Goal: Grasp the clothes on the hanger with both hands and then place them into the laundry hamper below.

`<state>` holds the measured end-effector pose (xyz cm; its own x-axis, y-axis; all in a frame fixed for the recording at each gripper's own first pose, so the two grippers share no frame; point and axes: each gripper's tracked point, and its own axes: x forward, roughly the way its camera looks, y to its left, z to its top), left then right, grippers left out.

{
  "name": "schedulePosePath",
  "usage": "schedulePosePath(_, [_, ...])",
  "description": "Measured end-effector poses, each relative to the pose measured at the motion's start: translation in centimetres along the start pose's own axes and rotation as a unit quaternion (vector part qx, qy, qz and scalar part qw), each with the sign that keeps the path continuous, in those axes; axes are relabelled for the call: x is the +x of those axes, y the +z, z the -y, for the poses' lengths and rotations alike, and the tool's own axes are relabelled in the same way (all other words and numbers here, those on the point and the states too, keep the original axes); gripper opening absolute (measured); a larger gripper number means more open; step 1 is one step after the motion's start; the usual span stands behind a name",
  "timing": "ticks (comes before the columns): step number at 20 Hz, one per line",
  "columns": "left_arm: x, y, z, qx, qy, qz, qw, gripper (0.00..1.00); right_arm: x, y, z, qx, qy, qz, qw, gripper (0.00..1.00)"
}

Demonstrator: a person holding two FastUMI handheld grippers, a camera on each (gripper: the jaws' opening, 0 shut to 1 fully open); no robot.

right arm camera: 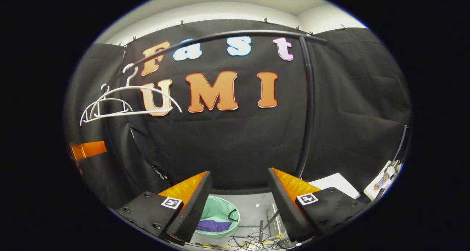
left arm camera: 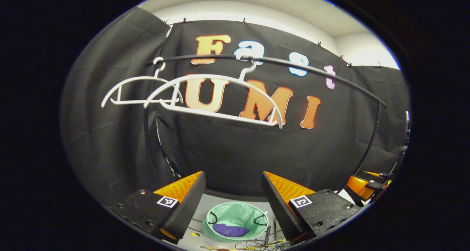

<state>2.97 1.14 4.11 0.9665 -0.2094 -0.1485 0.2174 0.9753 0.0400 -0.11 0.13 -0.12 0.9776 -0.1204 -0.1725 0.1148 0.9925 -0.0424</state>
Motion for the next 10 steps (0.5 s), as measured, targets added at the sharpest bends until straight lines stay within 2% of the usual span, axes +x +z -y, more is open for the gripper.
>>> schedulePosePath(3, [-3.6, 3.4, -0.3, 0.002, 0.011, 0.038, 0.999, 0.94, -2.2, 2.1, 0.6, -0.004, 0.015, 0.021, 1.000, 0.99])
schedulePosePath(6, [-5.6, 4.9, -0.7, -0.002, 0.018, 0.061, 0.998, 0.92, -3.8, 4.1, 0.7, -0.001, 0.029, 0.042, 0.999, 1.00])
schedulePosePath(7, [-5.9, 5.1, -1.0, 0.001, 0.024, 0.066, 0.998, 0.92, -4.1, 4.8, 0.8, 0.002, 0.032, 0.048, 0.998, 0.89])
schedulePosePath(9, [-6.5, 5.7, -1.2, 0.012, 0.036, 0.078, 0.996, 0.92, -4.6, 5.8, 0.7, 0.002, 0.037, 0.060, 0.997, 0.89])
schedulePosePath(10, [-6.8, 6.0, -1.3, 0.014, 0.039, 0.083, 0.996, 0.95, -5.0, 6.0, 0.7, 0.000, 0.036, 0.063, 0.997, 0.89])
